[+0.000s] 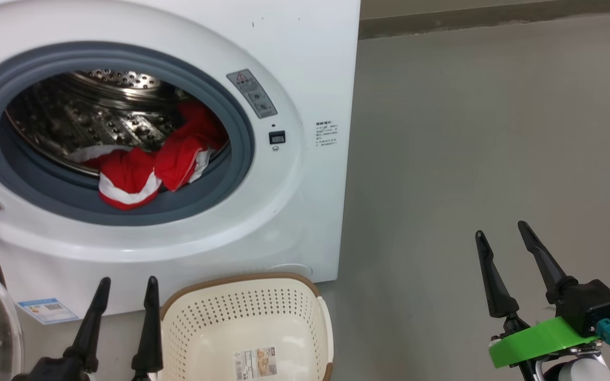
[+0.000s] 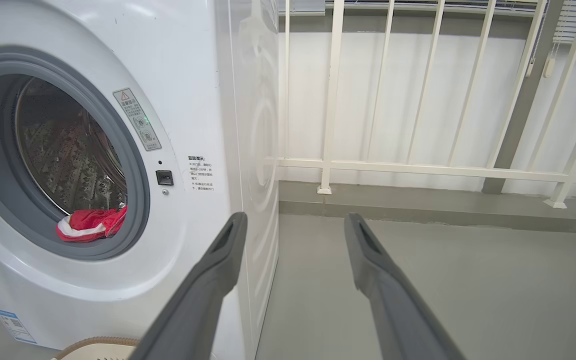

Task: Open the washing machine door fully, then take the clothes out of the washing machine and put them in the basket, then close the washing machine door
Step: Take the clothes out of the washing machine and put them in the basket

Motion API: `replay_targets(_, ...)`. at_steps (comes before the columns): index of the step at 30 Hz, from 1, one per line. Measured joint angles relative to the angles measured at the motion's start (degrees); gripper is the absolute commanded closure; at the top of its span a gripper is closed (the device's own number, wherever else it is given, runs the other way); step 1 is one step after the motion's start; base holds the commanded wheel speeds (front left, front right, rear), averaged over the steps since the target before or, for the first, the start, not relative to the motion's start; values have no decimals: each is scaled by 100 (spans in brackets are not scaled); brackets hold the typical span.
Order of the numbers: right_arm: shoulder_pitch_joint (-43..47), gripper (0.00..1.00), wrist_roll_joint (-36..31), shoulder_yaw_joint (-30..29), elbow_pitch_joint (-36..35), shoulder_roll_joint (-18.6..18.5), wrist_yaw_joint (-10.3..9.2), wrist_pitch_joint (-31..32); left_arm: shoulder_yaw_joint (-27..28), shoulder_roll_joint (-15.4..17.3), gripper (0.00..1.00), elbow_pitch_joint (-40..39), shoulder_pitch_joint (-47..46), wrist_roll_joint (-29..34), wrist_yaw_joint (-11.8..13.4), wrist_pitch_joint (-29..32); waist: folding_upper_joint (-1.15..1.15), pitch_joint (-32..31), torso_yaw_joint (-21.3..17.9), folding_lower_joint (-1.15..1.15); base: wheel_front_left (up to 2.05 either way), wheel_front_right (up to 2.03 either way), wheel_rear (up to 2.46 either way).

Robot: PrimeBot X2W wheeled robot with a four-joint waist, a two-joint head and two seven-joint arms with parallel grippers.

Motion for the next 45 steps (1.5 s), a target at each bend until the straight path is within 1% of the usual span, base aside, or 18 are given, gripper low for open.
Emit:
replay_targets(6,0,0,-24,2,22,0,-1,0,-36,-19,0,-1,1,0,41,2,0,-7,12,0,52,-52,0)
replay_targets(18,0,0,-33,26,37,0,-1,0,-67,-26,0,4,3,0,153,9,0,-10,65,0,0,0,0)
replay_targets(24,0,0,-34,30,36,0,-1,0,-34,-54,0,27,2,-22,292,18,0,37,118,0,0,0,0)
replay_targets(28,-8,0,-34,30,26,0,0,0,-60,-71,0,29,-34,-47,289,111,0,142,156,0,0,0,0)
replay_targets(35,-123,0,-114,49,-31,0,0,0,-192,-89,0,142,-696,16,293,163,0,504,263,0,0,0,0)
replay_targets(38,-257,0,-154,57,-58,0,-1,0,-203,-93,0,296,-992,23,298,160,0,677,295,0,0,0,0)
replay_targets(40,-335,0,-155,71,-65,-1,-1,0,-204,-96,0,374,-1192,49,344,157,0,800,313,0,0,0,0)
replay_targets(45,-553,0,-212,140,-116,-1,-1,0,-188,-98,0,538,-1668,79,344,109,0,1126,344,0,0,0,0)
